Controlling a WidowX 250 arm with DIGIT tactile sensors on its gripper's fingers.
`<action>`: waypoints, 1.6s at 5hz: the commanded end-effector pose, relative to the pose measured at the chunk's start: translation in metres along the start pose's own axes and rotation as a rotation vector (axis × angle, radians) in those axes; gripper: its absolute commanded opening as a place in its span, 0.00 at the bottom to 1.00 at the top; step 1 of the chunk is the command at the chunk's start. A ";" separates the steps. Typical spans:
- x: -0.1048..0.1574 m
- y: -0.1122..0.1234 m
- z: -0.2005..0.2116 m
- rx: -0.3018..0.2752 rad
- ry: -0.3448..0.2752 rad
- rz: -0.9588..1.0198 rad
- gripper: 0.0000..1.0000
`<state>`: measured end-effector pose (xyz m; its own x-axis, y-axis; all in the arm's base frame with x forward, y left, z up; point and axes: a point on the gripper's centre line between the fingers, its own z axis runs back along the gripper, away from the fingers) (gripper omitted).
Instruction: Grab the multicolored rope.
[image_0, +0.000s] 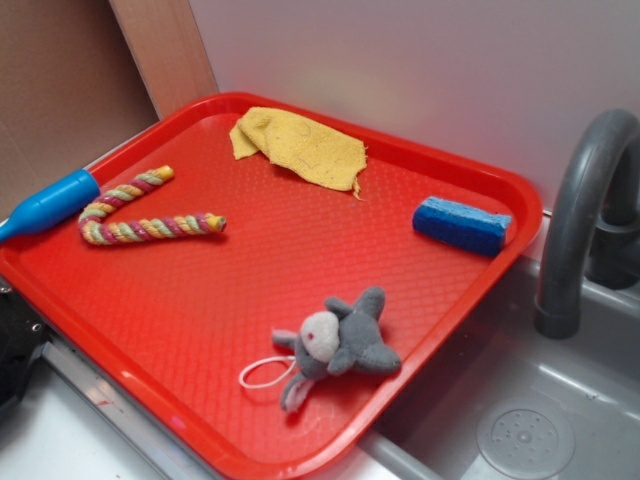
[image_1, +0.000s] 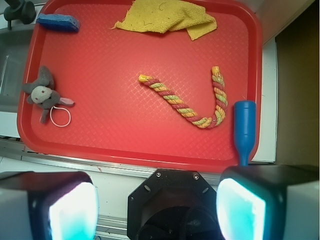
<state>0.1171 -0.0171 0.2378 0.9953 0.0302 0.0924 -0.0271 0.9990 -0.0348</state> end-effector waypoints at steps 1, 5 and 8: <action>0.000 0.000 0.000 0.000 0.000 0.000 1.00; 0.023 0.010 -0.059 -0.014 -0.096 -0.844 1.00; 0.024 0.012 -0.111 -0.093 -0.059 -0.773 1.00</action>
<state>0.1481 -0.0083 0.1228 0.7176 -0.6771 0.1633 0.6906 0.7221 -0.0404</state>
